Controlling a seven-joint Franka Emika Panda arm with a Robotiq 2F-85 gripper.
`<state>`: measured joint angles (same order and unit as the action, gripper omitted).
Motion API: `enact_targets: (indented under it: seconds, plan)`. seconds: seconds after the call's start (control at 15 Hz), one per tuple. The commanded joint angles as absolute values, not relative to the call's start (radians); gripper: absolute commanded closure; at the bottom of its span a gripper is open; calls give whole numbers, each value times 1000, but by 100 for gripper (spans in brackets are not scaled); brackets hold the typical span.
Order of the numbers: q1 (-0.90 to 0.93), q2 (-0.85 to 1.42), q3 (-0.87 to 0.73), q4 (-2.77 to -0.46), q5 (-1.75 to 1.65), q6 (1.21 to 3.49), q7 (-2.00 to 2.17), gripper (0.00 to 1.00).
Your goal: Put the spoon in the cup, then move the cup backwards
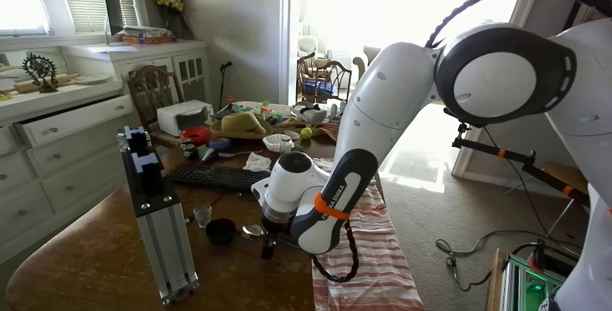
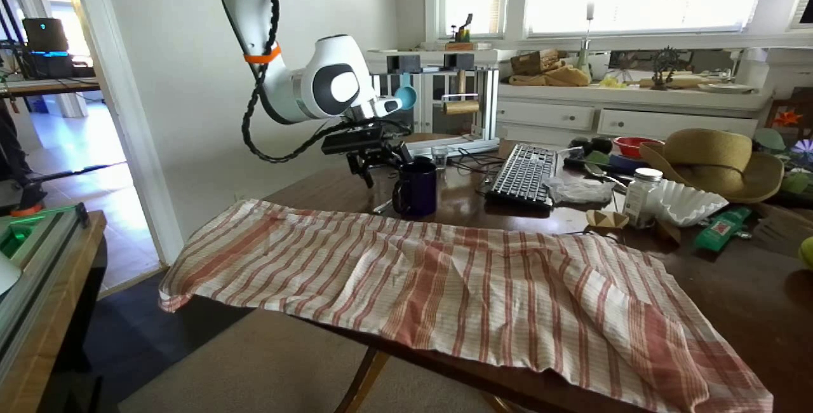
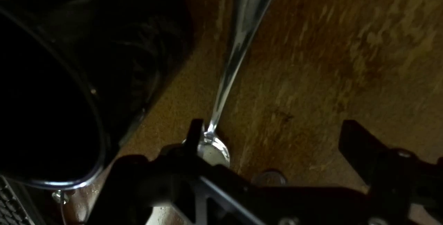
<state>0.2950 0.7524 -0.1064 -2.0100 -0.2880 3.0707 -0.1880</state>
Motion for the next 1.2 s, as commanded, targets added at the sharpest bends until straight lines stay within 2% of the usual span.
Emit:
enact_targets:
  seconds: [0.0, 0.8, 0.87, 0.93, 1.13]
  plan:
    - [291, 794, -114, -1962, -299, 3057, -179, 0]
    - [243, 829, -85, -1895, -264, 2982, -148, 0]
    - [240, 829, -83, -1890, -260, 2971, -140, 1]
    - [232, 828, -74, -1886, -256, 2959, -135, 10]
    - [206, 825, -42, -1871, -236, 2913, -120, 22]
